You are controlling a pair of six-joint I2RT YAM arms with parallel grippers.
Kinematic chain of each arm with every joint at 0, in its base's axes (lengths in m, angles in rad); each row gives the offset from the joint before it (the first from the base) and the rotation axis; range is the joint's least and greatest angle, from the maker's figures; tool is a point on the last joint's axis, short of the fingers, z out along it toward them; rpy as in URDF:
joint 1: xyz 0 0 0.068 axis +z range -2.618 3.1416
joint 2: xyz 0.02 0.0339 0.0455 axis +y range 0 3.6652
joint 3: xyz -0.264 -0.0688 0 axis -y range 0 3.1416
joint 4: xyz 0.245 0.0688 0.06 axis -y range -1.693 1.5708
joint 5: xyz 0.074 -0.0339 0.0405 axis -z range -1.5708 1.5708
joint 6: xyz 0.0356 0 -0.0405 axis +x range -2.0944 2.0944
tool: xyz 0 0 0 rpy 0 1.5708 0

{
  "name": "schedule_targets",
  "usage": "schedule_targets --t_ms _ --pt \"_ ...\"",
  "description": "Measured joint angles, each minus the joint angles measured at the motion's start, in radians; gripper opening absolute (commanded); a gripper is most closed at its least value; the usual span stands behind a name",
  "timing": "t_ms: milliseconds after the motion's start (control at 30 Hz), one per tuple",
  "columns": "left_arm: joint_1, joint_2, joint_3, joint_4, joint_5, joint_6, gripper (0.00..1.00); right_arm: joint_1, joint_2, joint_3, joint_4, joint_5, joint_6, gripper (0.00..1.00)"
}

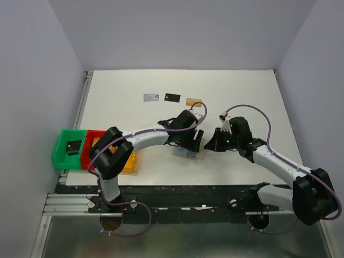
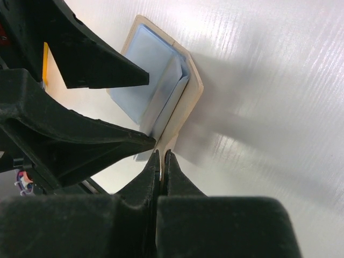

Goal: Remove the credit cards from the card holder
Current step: Remove the credit card from the card holder.

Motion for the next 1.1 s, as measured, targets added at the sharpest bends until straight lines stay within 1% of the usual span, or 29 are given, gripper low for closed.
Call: schedule_targets --t_ms 333,1100 --pt "0.000 -0.046 -0.020 -0.002 -0.049 -0.011 0.79 0.000 0.000 -0.011 0.008 0.000 0.000 0.00" --pt "-0.001 -0.047 -0.022 -0.029 -0.097 -0.017 0.82 0.000 0.001 -0.031 0.024 0.000 0.000 0.01"
